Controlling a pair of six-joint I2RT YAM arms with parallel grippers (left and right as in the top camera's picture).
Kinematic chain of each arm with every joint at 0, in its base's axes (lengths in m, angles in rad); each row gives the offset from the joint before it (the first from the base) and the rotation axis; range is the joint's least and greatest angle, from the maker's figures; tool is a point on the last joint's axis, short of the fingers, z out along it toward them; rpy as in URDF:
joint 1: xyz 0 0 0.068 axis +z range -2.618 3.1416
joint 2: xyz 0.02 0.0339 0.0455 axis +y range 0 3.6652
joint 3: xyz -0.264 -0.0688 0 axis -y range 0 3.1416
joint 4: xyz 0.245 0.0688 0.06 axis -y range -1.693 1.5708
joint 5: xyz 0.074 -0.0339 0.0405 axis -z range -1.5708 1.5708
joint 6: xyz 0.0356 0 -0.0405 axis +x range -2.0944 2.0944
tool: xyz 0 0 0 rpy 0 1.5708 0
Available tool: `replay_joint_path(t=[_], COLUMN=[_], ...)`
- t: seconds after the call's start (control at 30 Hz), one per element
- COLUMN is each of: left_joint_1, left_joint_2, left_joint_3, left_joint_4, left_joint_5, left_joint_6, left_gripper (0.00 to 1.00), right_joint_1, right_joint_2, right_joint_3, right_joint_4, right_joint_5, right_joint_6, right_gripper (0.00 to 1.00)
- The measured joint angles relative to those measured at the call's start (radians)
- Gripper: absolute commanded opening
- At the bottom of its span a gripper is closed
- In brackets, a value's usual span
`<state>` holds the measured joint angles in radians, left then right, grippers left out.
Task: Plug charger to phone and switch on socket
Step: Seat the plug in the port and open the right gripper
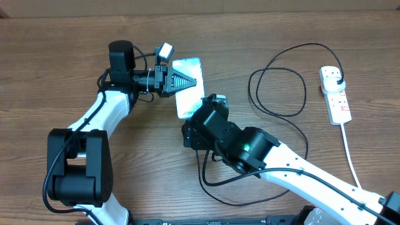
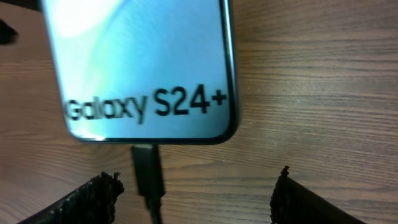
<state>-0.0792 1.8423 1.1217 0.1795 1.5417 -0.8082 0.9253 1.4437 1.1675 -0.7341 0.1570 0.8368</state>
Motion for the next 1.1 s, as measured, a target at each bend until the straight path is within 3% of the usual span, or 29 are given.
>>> replay_joint_path(t=[0.2, 0.67, 0.87, 0.97, 1.1], left_joint_1=[0.0, -0.005, -0.012, -0.012, -0.012], left_joint_2=[0.0, 0.0, 0.0, 0.0, 0.0], left_joint_3=[0.0, -0.001, -0.001, -0.001, -0.001], left_joint_4=[0.0, 0.0, 0.0, 0.0, 0.0], left_joint_5=[0.0, -0.007, -0.012, -0.01, -0.004], left_joint_6=[0.0, 0.004, 0.017, 0.02, 0.019], left_gripper=[0.04, 0.04, 0.04, 0.04, 0.04], right_joint_1=[0.0, 0.006, 0.007, 0.006, 0.006], right_joint_2=[0.051, 0.059, 0.059, 0.059, 0.059], right_joint_3=[0.0, 0.001, 0.001, 0.001, 0.001], right_joint_4=[0.0, 0.024, 0.006, -0.006, -0.03], right_joint_5=[0.0, 0.016, -0.008, -0.019, -0.024], right_joint_6=[0.0, -0.005, -0.006, -0.008, -0.006], right_gripper=[0.7, 0.3, 0.3, 0.49, 0.51])
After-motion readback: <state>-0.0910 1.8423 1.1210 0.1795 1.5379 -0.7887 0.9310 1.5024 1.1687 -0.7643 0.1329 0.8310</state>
